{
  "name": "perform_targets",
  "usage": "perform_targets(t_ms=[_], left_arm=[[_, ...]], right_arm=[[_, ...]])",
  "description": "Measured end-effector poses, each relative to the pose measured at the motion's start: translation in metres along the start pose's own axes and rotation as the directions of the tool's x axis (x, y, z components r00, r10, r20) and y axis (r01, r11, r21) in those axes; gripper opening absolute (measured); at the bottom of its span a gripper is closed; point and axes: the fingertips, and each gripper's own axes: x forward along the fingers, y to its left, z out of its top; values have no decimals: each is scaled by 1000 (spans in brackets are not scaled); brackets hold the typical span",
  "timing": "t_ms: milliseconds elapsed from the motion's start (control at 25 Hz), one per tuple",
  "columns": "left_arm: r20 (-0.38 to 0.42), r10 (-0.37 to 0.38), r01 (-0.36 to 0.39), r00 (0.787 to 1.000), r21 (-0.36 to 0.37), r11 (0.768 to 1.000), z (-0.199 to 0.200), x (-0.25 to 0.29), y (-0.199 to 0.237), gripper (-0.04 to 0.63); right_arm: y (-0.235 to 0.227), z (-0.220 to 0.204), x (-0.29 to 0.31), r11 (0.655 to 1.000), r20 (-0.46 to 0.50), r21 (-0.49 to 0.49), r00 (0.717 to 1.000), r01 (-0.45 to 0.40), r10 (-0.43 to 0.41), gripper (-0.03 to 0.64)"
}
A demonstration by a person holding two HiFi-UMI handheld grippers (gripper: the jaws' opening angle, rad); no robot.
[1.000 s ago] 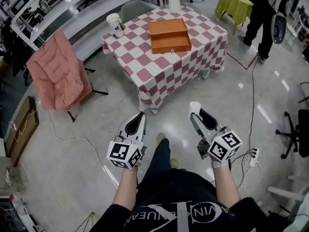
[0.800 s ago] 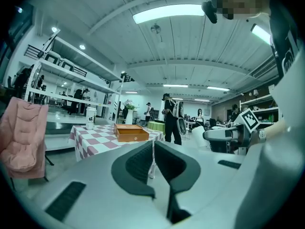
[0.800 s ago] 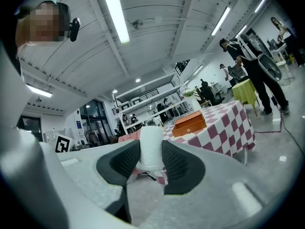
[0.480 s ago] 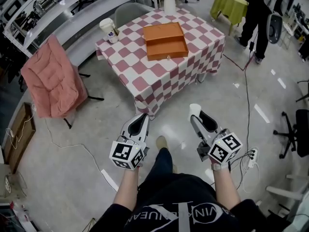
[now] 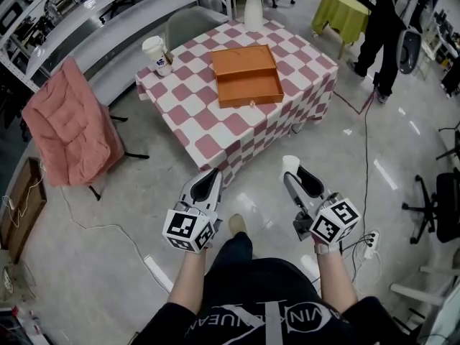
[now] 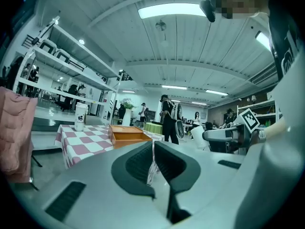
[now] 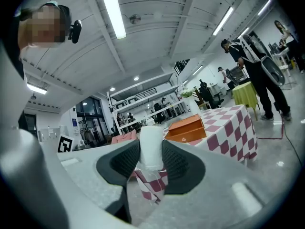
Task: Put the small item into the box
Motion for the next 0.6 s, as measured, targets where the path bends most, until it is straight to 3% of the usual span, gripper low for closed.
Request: perform_targets(t_ms=[600], left_arm=[[-33,-51,49,998,-31,998,8,72,59,18]], right_arm=[[-42,19,76,999,-19,22,999,45,-44,141]])
